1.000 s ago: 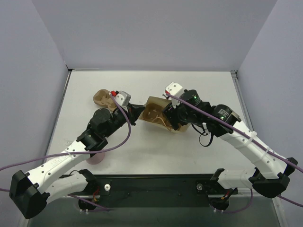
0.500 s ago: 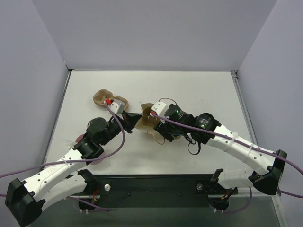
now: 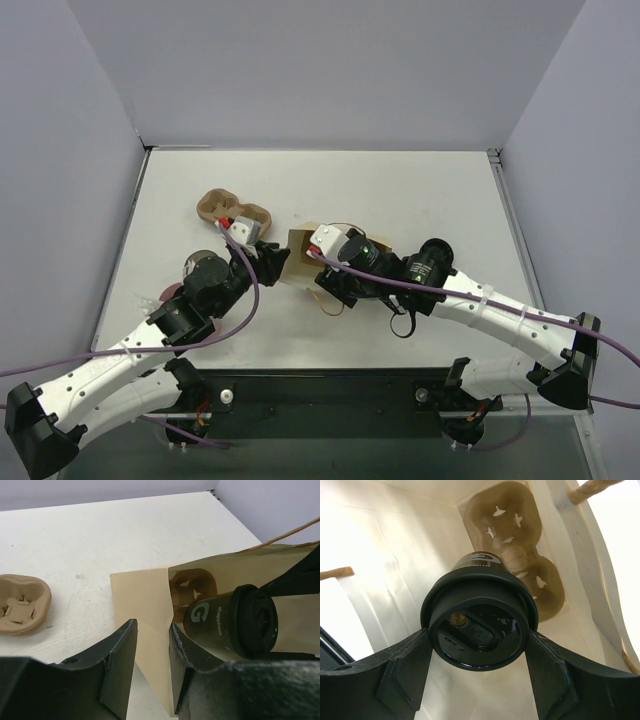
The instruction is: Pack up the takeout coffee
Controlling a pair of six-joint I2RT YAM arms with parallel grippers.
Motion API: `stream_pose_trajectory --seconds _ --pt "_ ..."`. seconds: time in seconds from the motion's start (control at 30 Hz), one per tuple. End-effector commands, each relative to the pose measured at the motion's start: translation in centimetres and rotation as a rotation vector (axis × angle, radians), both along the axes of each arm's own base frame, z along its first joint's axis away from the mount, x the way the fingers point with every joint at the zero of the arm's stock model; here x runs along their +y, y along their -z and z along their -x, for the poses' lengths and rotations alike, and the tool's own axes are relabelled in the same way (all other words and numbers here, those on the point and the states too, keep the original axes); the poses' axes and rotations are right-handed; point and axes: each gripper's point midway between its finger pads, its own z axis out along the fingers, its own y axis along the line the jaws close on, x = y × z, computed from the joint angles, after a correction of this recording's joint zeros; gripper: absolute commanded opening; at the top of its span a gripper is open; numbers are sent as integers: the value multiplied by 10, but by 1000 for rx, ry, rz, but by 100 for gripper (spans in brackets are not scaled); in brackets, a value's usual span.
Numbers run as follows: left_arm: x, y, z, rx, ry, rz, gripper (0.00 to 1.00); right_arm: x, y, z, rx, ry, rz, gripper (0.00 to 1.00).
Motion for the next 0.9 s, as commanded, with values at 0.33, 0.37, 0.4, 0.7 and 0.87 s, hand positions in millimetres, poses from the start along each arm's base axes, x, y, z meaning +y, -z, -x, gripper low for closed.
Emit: stream_pose_trajectory --seconds 0.33,0.37,0.4,0.7,0.87 --pt "-9 -27 -9 -82 1 23 53 -2 -1 -5 -35 71 -3 45" --pt "-10 -25 -11 -84 -3 9 53 -1 -1 -4 -35 70 -2 45" --pt "-9 -25 -13 -86 -10 3 53 -2 0 -4 -33 72 2 45" --pt "-7 -31 -23 -83 -61 -6 39 -6 11 2 -23 65 31 45" --pt "-13 -30 -16 -81 -17 19 1 -11 1 -8 -91 47 100 45"
